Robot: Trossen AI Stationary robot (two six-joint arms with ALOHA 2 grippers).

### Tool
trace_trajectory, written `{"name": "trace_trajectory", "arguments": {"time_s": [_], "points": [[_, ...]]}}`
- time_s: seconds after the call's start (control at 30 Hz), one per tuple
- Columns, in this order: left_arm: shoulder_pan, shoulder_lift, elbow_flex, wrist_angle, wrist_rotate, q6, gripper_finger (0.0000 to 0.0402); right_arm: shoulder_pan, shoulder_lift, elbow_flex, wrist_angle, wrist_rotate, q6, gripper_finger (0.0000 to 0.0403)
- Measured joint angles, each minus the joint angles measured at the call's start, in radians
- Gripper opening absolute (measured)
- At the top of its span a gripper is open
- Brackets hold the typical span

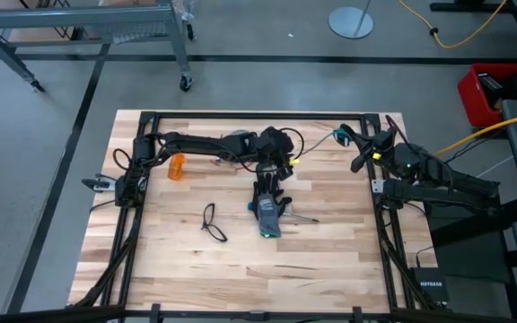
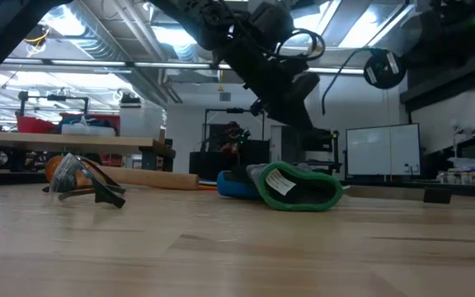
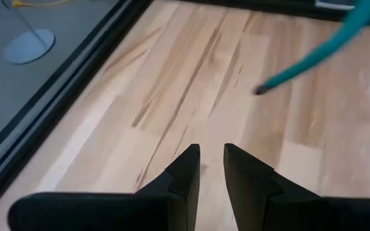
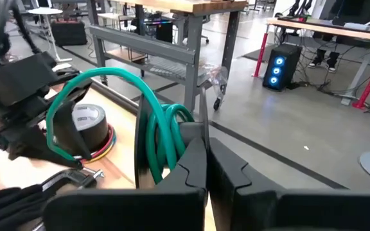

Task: Coil cords
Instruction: Coil the green wire on the black spool

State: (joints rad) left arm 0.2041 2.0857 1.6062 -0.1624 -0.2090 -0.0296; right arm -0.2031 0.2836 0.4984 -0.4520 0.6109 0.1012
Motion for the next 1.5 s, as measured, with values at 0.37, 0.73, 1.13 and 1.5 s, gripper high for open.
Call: {"name": "trace_trajectory", "arguments": {"time_s": [0.37,0.73,1.13,1.5], "points": [[-0.049,0.000,0.000,-0.007,0.034,-0.050,0.0062,0.000,0.000,0.000,-0.047,-0.002,0.008,0.0001],[-0.140,0.000,0.000,0.004,0.018,0.024,0.0062,0.000,0.000,0.000,-0.075,-0.007,0.010,0.0001],[-0.159,-0.001,0.000,0.150,-0.111,0.028,0.0062,0.000,0.000,0.000,-0.075,-0.090,0.010,0.0001],[-0.203,-0.003,0.000,0.260,-0.109,0.110,0.0062,0.000,0.000,0.000,-0.075,-0.091,0.008,0.0001]]}}
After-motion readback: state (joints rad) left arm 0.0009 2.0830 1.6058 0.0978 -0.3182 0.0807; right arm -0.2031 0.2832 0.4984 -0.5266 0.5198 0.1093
